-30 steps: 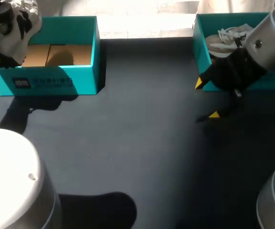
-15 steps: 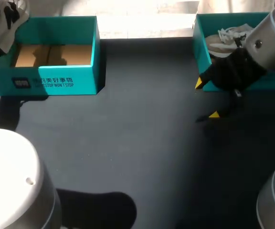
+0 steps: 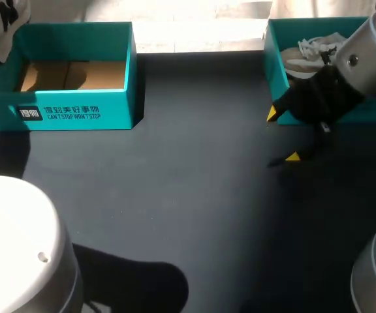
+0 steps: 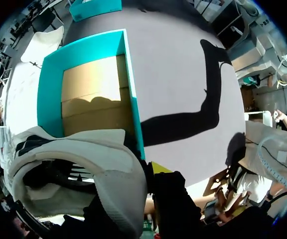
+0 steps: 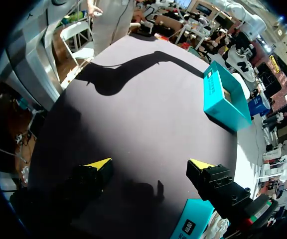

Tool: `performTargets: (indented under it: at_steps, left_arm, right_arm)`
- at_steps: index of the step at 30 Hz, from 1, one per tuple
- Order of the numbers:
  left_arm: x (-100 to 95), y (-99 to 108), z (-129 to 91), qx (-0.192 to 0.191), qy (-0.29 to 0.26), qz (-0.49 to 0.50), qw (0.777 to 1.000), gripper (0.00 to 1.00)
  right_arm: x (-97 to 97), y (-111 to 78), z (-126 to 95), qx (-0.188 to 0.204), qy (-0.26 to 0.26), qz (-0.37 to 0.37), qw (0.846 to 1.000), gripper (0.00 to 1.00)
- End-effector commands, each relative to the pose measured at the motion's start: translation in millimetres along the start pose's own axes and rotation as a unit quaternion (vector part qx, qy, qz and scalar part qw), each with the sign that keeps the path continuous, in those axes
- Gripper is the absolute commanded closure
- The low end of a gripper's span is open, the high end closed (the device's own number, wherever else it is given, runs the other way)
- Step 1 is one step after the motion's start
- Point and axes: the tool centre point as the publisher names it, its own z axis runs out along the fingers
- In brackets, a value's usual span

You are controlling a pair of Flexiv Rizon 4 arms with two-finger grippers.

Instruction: Take the shoe out of the shoebox, open the shoe tongue, remove and reinsert the insole, then place the shoe into the shoebox

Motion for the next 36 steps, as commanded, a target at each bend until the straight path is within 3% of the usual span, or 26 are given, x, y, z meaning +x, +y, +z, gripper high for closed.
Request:
performTargets:
  at_steps: [1, 3, 5, 8, 9, 11, 14, 17, 20, 22, 36]
  left_arm:
    - [-0.1, 0.7, -2.4, 0.000, 0.001, 0.001, 1.000, 1.00]
    - [-0.1, 0.7, -2.4, 0.000, 0.001, 0.001, 1.000, 1.00]
    - [1.1, 2.2, -3.6, 0.032, 0.029, 0.101, 0.994, 1.00]
    - [-0.5, 5.5, -0.3, -0.013, 0.044, 0.232, 0.972, 1.00]
    - [1.1, 7.2, 0.4, -0.026, 0.055, 0.298, 0.953, 1.00]
    - [5.6, 11.2, 2.5, -0.064, 0.024, 0.381, 0.922, 1.00]
    - [1.9, 19.2, 4.0, -0.091, 0.031, 0.507, 0.857, 1.00]
    - [-4.3, 23.0, 3.3, -0.141, 0.027, 0.589, 0.795, 1.00]
    - [-2.5, 24.8, -6.6, -0.174, 0.016, 0.643, 0.746, 1.00]
    - [-0.3, 26.4, -11.4, -0.192, -0.004, 0.661, 0.725, 1.00]
    - [-0.3, 26.4, -11.4, -0.192, -0.004, 0.661, 0.725, 1.00]
  right_arm:
    - [-0.5, 0.4, 0.9, 0.001, 0.000, 0.000, 1.000, 0.00]
    - [-0.5, 0.4, 0.9, 0.001, 0.000, 0.000, 1.000, 0.00]
    - [-0.5, 0.4, 0.9, 0.001, 0.000, 0.000, 1.000, 0.00]
    - [-0.5, 0.4, 0.9, 0.001, 0.000, 0.000, 1.000, 0.00]
    - [-0.5, 0.4, 0.9, 0.001, 0.000, 0.000, 1.000, 0.00]
    - [-0.5, 0.4, 0.9, 0.001, 0.000, 0.000, 1.000, 0.00]
    - [-0.5, 0.4, 0.9, 0.001, 0.000, 0.000, 1.000, 0.00]
    - [-0.5, 0.4, 0.9, 0.001, 0.000, 0.000, 1.000, 0.00]
    - [-0.5, 0.4, 0.9, 0.001, 0.000, 0.000, 1.000, 0.00]
    - [-0.5, 0.4, 0.9, 0.001, 0.000, 0.000, 1.000, 0.00]
    - [-0.5, 0.4, 0.9, 0.001, 0.000, 0.000, 1.000, 0.00]
